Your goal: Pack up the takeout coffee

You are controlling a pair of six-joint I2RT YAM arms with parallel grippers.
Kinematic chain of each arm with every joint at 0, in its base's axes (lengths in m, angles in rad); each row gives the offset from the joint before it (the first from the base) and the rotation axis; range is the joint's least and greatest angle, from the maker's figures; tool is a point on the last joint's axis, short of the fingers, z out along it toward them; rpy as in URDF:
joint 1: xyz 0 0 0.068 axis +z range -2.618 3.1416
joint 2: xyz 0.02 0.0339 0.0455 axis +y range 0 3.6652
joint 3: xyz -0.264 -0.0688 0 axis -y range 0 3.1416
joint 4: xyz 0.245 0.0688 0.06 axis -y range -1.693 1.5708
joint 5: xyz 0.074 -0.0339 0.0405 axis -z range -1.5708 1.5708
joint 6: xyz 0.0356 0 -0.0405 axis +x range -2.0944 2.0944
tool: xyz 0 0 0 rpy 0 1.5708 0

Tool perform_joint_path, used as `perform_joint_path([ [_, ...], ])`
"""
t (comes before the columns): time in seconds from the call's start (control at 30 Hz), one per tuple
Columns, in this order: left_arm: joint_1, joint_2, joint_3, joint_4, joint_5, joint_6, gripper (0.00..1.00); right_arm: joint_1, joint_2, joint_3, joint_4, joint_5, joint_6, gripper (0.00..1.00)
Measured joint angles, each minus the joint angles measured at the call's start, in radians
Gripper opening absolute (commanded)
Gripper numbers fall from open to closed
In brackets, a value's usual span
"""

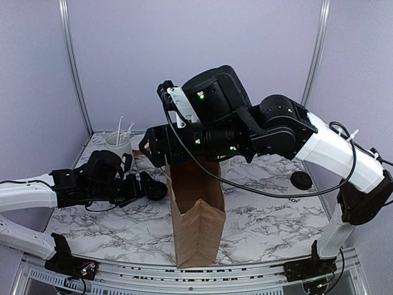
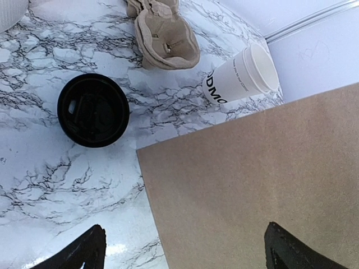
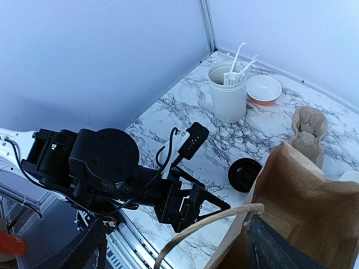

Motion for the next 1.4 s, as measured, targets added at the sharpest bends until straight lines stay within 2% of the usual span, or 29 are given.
perform_joint_path([
  [0.3,0.079,0.001,0.066,-0.046,0.002,0.038,0.99,-0.069,-0.068,0.0,0.022,-0.045,-0.077,0.87],
  [0.4,0.111,0.029,0.105,-0.051,0.002,0.052,0.98,-0.12,-0.117,-0.008,0.026,-0.057,-0.099,0.87],
  [0.5,0.143,0.085,0.148,-0.054,0.002,0.063,0.96,-0.212,-0.207,-0.088,0.066,-0.102,-0.111,0.87],
  [0.67,0.195,0.232,0.224,-0.04,0.003,0.082,0.9,-0.397,-0.348,-0.267,0.117,-0.169,-0.115,0.87],
  [0.93,0.288,0.529,0.41,0.046,0.048,0.101,0.65,-0.623,-0.412,-0.497,0.156,-0.314,-0.117,0.87],
  [1.17,0.322,0.775,0.638,0.075,0.057,0.121,0.51,-0.693,-0.414,-0.568,0.174,-0.378,-0.119,0.87],
  [1.4,0.335,0.948,0.855,0.055,0.02,0.144,0.48,-0.723,-0.431,-0.597,0.181,-0.393,-0.12,0.87],
])
